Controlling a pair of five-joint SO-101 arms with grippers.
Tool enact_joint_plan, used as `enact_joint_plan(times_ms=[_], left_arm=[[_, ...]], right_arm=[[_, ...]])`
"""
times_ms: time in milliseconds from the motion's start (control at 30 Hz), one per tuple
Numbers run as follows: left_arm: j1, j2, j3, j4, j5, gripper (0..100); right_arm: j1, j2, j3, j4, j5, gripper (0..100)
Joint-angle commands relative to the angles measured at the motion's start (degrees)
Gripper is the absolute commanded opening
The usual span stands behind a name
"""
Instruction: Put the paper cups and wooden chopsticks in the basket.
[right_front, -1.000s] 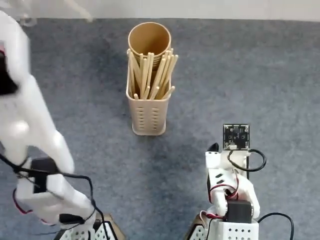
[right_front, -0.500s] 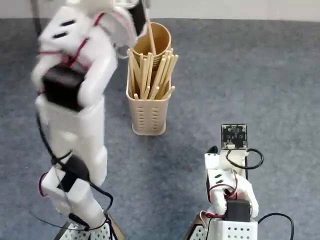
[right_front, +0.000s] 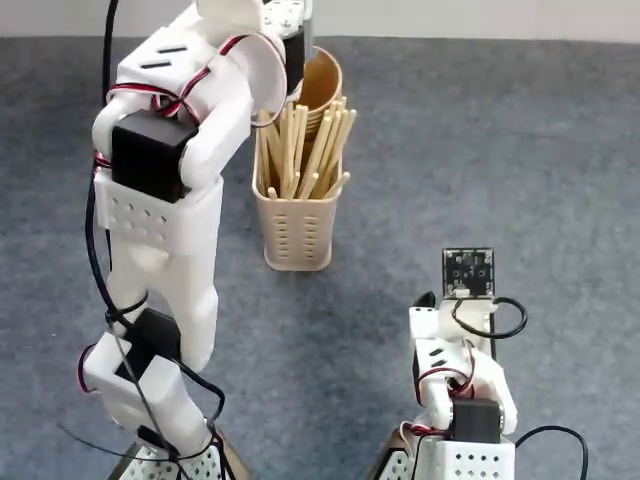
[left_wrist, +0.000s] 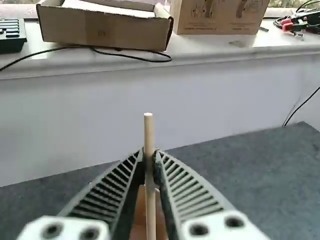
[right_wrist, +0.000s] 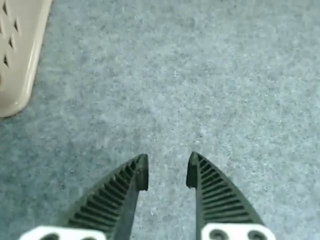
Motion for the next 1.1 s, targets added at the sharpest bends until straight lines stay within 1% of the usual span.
enact_joint_plan(times_ms=[0, 100, 233, 433, 500, 633, 667, 700, 767, 800, 833, 900, 933, 967, 1067], left_arm=[[0.48, -1.10, 0.04, 0.88, -0.35, 9], [0.48, -1.10, 0.04, 3.78, -0.26, 17], [0.48, -1.19, -0.04, 5.19, -0.53, 15], [-2.24, -1.10, -4.53, 6.07, -0.53, 15], [-3.30, -1.10, -7.60, 9.76, -0.53, 15], [-1.89, -1.27, -18.95, 24.62, -0.26, 15], [-1.71, -1.71, -22.02, 26.11, -0.18, 14], [-1.89, -2.51, -23.96, 25.67, -0.18, 12], [-3.74, -4.88, -25.71, 25.58, -0.18, 3], [-4.26, -6.11, -25.19, 25.58, -0.18, 0], [-4.70, -7.43, -23.78, 25.58, -0.18, 2], [-5.32, -10.95, -19.82, 25.58, -0.18, 0], [-6.11, -13.14, -16.75, 25.58, -0.18, 1], [-6.37, -15.69, -12.97, 25.58, -0.18, 1], [-6.46, -26.07, 3.74, 25.58, -0.18, 1]], right_arm=[[-0.48, -0.40, -0.13, -0.22, 0.53, 13.9], [-0.48, -0.40, -0.13, -0.22, 0.53, 13.9], [-0.48, -0.40, -0.13, -0.22, 0.53, 13.9], [-0.48, -0.40, -0.13, -0.22, 0.53, 13.9], [-0.48, -0.40, -0.13, -0.22, 0.53, 13.9], [-0.48, -0.40, -0.13, -0.22, 0.53, 13.9], [-0.48, -0.40, -0.13, -0.22, 0.53, 13.9], [-0.48, -0.40, -0.13, -0.22, 0.44, 13.9], [-0.48, -0.40, -0.13, -0.22, 0.26, 13.8], [-0.48, -0.40, -0.04, -0.22, 0.18, 13.7], [-0.75, -0.40, -0.04, -0.13, 0.18, 12.8], [-2.24, -0.40, -0.04, -0.04, 0.18, 7.0], [-3.30, -0.40, -0.04, 0.04, 0.18, 2.4], [-4.35, -0.40, -0.04, 0.04, 0.18, 0.0], [-7.16, -0.48, -0.04, -0.13, 0.18, 2.8]])
